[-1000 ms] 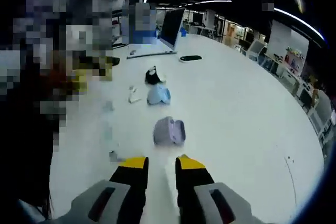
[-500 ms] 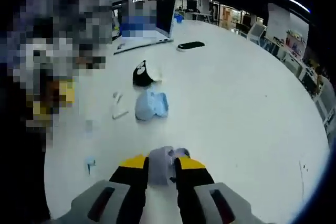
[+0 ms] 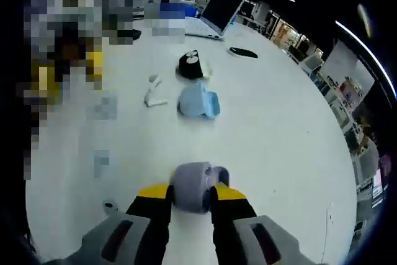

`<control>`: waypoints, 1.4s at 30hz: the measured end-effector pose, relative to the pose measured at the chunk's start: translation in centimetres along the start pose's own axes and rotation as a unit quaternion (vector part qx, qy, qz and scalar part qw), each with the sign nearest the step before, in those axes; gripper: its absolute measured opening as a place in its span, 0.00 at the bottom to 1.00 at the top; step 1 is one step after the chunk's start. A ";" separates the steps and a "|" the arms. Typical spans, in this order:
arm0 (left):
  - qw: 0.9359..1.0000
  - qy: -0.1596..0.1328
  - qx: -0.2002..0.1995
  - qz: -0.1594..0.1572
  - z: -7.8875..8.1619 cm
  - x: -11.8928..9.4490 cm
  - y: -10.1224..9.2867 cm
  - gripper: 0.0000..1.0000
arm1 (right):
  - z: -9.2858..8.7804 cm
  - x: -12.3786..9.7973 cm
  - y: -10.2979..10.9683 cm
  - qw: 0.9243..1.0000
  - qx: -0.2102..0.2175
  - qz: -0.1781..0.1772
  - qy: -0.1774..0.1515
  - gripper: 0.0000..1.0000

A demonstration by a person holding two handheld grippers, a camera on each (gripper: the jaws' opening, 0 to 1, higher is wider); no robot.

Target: Pick up the earbuds from the table and place the earbuds into the earbud case

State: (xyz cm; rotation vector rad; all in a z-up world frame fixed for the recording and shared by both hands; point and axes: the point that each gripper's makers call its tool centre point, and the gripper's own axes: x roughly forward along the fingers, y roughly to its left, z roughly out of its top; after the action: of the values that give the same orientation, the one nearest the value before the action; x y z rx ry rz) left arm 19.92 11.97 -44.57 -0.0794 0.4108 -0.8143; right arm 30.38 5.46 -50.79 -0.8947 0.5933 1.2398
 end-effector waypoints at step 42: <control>0.995 -0.084 -0.035 -0.038 3.7 4.0 2.3 0.18 | 8.9 -3.9 4.8 0.930 -0.271 -0.050 -0.242 0.24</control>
State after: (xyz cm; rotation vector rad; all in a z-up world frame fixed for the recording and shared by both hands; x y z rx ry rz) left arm 25.39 10.32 -43.05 -0.2272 0.2787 -0.8611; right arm 24.09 11.18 -44.03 -1.0014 -0.2048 1.4915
